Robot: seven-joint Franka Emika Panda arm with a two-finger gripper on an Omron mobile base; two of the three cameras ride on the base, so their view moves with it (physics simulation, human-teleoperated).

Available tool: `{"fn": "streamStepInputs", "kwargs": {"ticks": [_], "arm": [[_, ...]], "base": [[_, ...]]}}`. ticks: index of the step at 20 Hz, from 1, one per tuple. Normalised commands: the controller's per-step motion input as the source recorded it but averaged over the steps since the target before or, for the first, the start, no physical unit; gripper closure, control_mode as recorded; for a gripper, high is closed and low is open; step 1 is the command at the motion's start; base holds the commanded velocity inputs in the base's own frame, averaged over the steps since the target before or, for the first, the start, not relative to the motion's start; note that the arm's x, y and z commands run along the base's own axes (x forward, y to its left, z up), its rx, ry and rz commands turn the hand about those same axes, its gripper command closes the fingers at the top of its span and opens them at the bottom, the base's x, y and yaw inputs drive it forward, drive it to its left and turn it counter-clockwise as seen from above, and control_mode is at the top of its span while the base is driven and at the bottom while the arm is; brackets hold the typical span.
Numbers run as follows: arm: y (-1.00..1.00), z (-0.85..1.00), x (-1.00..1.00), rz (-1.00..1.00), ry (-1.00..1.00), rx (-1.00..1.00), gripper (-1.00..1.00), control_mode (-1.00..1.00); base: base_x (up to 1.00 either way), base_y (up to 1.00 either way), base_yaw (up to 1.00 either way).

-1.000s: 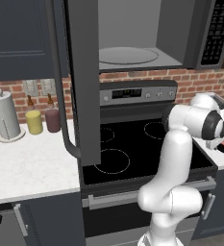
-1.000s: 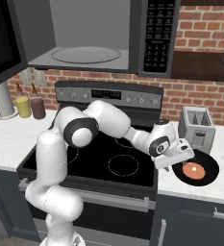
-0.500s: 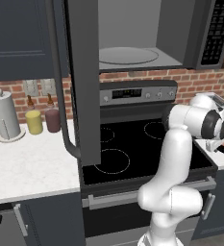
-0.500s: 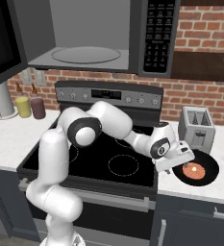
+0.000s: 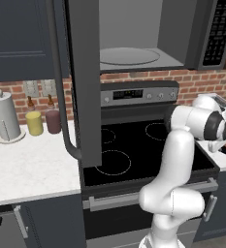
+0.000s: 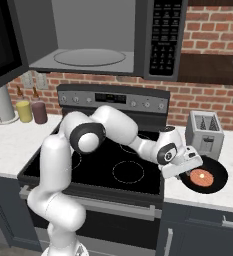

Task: Open the microwave, place the bowl with waffle inside the microwave, then close the microwave door and turn it on.

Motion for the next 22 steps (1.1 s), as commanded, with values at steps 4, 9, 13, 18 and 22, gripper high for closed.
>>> {"fn": "streamStepInputs", "kwargs": {"ticks": [4, 9, 13, 18, 22], "arm": [[0.0, -0.03, -0.21, 0.0, 0.0, 0.0, 1.0, -1.0], [0.2, 0.57, -0.81, 0.05, -0.02, 0.0, 1.0, -1.0], [0.52, 1.0, -1.0, 0.16, 0.01, 0.0, 1.0, -1.0], [0.88, 1.0, -1.0, 0.24, 0.09, 0.0, 1.0, -1.0], [1.0, 1.0, -0.96, 0.31, 0.1, 0.0, 1.0, -1.0]], "base": [[0.0, 0.0, 0.0], [0.0, 0.0, 0.0], [0.0, 0.0, 0.0], [0.0, 0.0, 0.0], [0.0, 0.0, 0.0]]}}
